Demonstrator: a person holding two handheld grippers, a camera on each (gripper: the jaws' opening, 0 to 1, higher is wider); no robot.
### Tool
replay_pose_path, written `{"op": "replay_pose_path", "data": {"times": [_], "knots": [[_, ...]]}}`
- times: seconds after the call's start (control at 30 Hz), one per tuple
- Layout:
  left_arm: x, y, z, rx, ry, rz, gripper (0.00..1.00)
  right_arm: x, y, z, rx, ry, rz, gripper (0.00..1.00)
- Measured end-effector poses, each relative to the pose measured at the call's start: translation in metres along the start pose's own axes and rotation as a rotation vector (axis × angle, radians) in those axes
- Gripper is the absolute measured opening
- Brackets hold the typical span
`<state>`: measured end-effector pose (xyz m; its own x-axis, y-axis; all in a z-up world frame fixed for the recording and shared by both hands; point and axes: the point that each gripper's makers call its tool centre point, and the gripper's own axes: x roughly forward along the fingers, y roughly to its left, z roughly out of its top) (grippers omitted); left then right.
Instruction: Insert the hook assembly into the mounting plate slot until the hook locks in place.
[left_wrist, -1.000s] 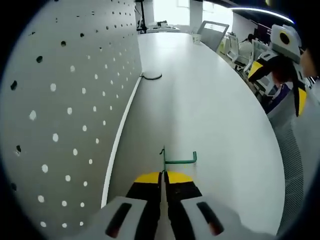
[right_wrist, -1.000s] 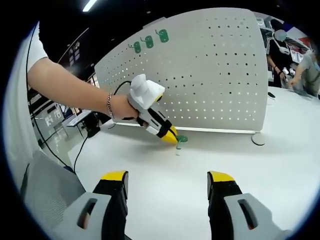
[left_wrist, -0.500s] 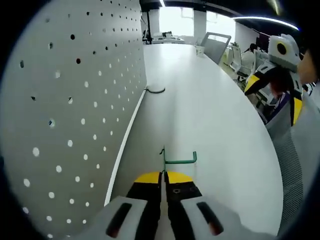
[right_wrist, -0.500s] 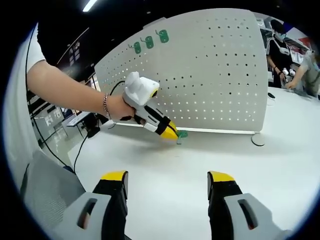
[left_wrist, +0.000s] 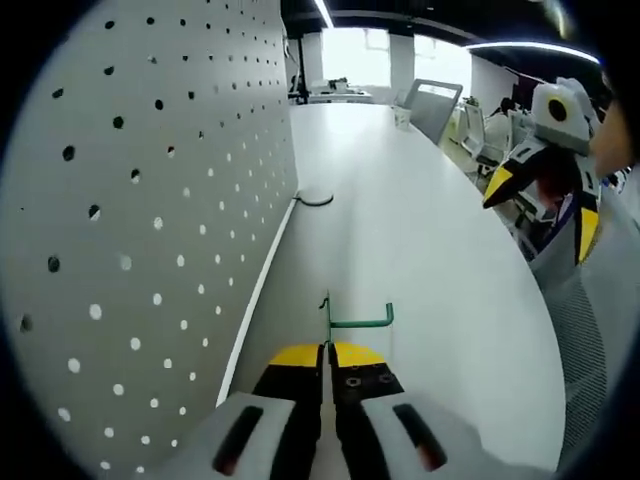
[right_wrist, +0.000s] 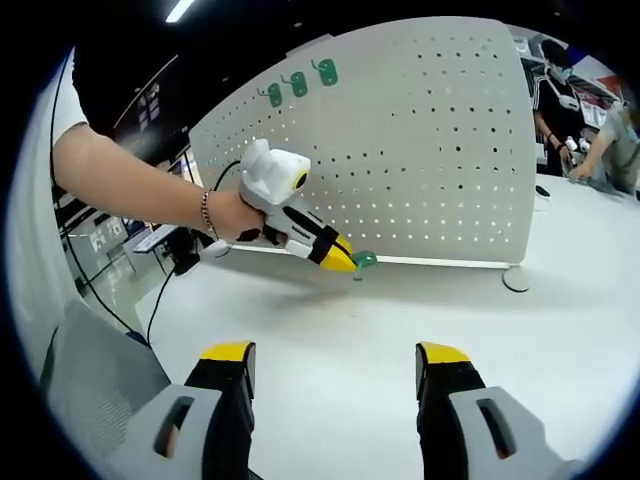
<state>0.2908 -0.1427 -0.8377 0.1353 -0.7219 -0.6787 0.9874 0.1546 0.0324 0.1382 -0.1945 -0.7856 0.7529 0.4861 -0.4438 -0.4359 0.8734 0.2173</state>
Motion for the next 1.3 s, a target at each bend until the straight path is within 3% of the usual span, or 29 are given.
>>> {"op": "replay_pose_path", "data": {"times": [0.3,1.3], "knots": [[-0.009,0.0,0.018,-0.005,-0.098,0.021,0.02,0.0,0.0,0.001,0.003,-0.003,0.0,0.62],[-0.051,-0.006,0.054,-0.026,-0.278,0.099,0.02,-0.002,-0.004,0.005,0.008,-0.021,-0.014,0.62]]}}
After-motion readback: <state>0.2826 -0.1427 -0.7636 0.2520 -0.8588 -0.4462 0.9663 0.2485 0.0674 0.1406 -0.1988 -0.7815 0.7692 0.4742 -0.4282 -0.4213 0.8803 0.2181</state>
